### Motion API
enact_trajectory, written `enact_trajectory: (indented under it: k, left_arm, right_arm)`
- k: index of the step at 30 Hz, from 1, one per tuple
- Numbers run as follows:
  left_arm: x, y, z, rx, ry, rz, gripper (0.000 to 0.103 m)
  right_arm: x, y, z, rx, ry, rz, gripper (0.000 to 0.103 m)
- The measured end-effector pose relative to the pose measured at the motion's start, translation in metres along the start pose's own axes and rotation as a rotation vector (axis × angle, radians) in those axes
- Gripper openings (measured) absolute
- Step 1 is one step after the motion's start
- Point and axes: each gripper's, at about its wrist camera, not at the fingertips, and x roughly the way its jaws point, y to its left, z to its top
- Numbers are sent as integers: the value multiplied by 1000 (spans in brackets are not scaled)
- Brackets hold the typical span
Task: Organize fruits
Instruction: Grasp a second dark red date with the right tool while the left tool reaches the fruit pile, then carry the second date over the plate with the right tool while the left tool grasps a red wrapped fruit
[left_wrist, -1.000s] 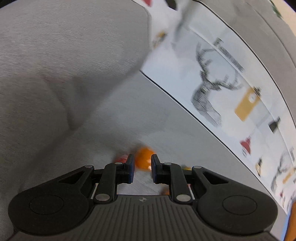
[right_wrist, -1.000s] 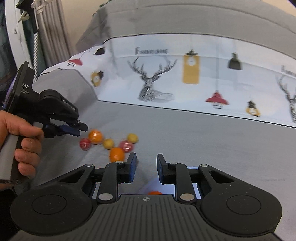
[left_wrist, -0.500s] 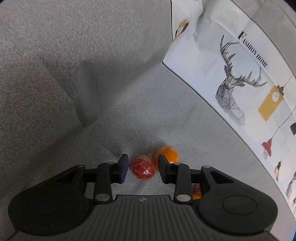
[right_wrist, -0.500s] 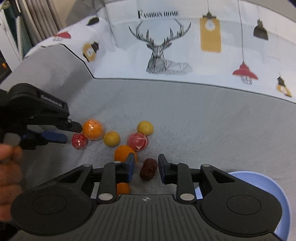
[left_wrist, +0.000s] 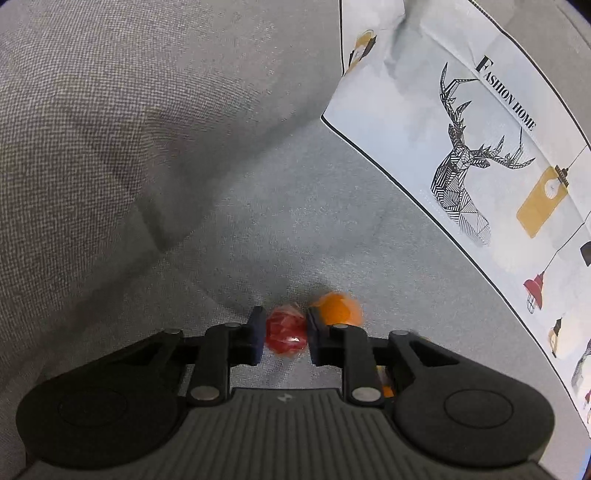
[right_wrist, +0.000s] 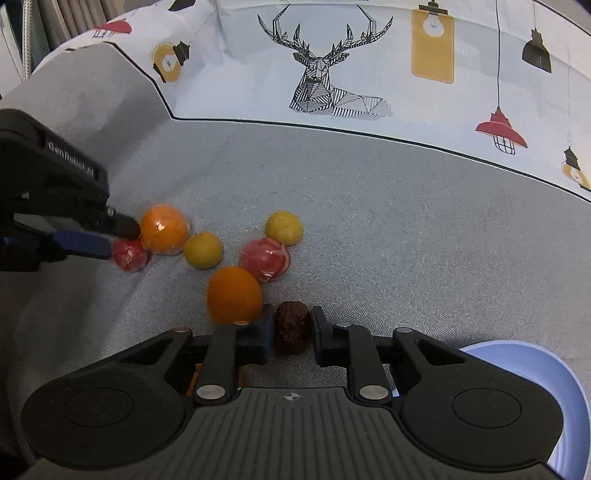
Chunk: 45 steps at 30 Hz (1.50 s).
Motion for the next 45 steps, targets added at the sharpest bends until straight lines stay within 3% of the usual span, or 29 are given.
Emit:
enact_trajectory:
  k: [7, 9, 12, 22, 30, 34, 39, 45]
  left_arm:
    - [-19, 3, -4, 26, -49, 1, 24]
    - [-19, 5, -9, 37, -4, -42, 24]
    - [-9, 0, -20, 102, 124, -102, 24]
    - [-5, -18, -30, 267, 93, -33, 26]
    - [-1, -36, -46, 431, 43, 30, 28]
    - [-5, -38, -51, 455, 24, 38, 29]
    - [-31, -56, -70, 565, -71, 43, 28]
    - [-81, -70, -93, 601, -166, -88, 28]
  right_arm:
    - [-34, -6, 4, 21, -84, 4, 22]
    - [-51, -9, 6, 16, -109, 0, 22]
    - [-82, -19, 7, 35, -151, 8, 22]
    - [-179, -47, -39, 10, -234, 17, 22]
    - [-166, -73, -70, 61, -159, -32, 22]
    - [-162, -85, -79, 69, -126, -66, 22]
    - [-164, -100, -83, 97, -132, -81, 22]
    - [-164, -103, -80, 122, -148, -93, 22]
